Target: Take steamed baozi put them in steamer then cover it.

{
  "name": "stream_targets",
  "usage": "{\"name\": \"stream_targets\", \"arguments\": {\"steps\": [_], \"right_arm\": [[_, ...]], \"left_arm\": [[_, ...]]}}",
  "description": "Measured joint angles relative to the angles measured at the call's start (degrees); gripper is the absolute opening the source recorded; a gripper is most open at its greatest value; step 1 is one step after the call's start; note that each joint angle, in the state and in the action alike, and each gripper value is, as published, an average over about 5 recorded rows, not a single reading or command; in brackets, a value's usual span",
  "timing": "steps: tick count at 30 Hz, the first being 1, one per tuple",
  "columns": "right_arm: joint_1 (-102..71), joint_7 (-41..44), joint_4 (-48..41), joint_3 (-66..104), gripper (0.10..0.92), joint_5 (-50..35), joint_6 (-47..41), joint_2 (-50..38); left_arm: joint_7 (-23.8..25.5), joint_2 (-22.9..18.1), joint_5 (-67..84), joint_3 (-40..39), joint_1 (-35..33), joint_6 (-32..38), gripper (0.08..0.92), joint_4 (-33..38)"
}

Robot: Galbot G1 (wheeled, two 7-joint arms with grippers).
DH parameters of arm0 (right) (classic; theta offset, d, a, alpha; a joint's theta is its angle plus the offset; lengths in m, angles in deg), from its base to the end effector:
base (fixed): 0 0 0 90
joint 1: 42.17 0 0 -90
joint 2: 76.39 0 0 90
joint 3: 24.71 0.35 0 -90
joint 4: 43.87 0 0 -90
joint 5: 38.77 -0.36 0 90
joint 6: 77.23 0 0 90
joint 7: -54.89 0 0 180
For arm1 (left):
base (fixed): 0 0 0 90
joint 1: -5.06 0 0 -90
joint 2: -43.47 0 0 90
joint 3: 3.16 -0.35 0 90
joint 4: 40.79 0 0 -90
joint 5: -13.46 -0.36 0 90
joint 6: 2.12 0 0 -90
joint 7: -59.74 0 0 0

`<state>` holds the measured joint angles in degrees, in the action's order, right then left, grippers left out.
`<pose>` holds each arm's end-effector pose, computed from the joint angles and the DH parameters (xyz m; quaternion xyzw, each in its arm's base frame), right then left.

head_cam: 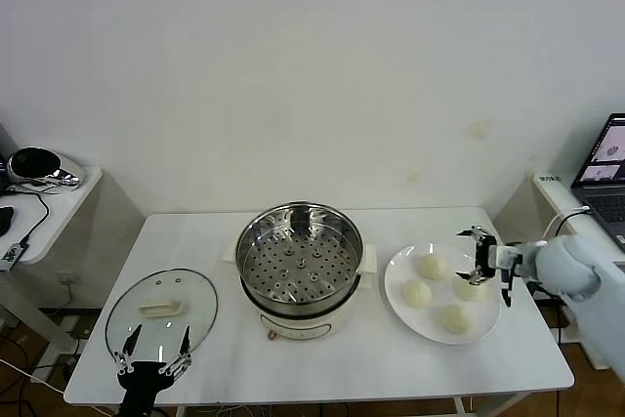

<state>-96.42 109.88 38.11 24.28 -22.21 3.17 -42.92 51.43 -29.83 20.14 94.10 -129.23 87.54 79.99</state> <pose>0.4613 -0.2049 -0.1803 0.4034 -0.6445 0.5716 0.3085 0.1166 0.0851 -0.3199 0.0397 -0.9883 -0.1036 0.1048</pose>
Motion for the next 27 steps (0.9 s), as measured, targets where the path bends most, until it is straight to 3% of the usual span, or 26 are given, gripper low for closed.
{"name": "stream_targets", "arguments": {"steps": [11, 27], "right_arm": [[13.66, 7.12, -13.26, -13.79, 0.823, 1.11, 3.76, 7.24], [18.19, 7.45, -26.43, -19.81, 0.823, 6.74, 8.6, 16.61]], "left_arm": [[0.08, 0.1, -0.36, 0.83, -0.04, 0.06, 0.823, -0.22], [0.2, 0.23, -0.38, 1.67, 0.41, 0.68, 0.823, -1.03]]}}
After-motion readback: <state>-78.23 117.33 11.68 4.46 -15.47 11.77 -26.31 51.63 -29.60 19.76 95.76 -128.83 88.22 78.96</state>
